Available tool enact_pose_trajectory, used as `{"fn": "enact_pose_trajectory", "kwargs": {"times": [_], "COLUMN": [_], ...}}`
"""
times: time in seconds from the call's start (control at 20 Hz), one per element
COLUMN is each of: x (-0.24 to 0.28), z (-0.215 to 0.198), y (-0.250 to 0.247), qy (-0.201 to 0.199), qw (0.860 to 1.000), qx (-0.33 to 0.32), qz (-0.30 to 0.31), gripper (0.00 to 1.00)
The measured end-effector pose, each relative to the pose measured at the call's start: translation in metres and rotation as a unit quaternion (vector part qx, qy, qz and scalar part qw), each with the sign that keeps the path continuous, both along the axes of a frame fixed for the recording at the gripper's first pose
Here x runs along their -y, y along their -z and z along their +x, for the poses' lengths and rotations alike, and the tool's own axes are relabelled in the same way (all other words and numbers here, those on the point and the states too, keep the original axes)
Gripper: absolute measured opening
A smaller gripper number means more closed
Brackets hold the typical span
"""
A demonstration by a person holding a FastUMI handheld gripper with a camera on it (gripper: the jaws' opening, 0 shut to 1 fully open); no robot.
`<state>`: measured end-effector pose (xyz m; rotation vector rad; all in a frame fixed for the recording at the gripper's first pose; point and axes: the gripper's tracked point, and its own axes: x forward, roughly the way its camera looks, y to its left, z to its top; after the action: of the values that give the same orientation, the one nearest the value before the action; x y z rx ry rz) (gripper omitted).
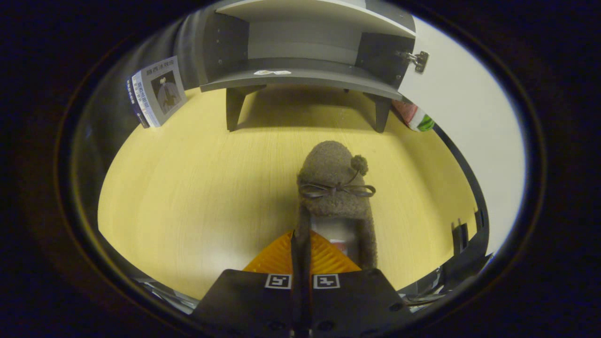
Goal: Open the shoe cabinet door, grab the shoes and put them into the shoe cabinet, then close the shoe cabinet door.
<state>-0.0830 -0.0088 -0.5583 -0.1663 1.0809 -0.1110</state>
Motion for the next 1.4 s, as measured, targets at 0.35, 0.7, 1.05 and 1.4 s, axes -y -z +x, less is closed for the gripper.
{"fn": "enact_pose_trajectory", "kwargs": {"times": [0.35, 0.7, 1.05, 1.4], "x": [0.005, 0.01, 0.004, 0.012], "z": [0.0, 0.022, 0.082, 0.161], "y": [-0.029, -0.128, -0.267, -0.346], "qy": [-0.005, -0.016, -0.018, -0.018], "qw": [1.0, 0.998, 0.989, 0.978], "qx": [0.007, 0.052, 0.142, 0.2], "qz": [0.005, -0.015, -0.043, -0.05], "gripper": [0.03, 0.03, 0.03, 0.03]}}
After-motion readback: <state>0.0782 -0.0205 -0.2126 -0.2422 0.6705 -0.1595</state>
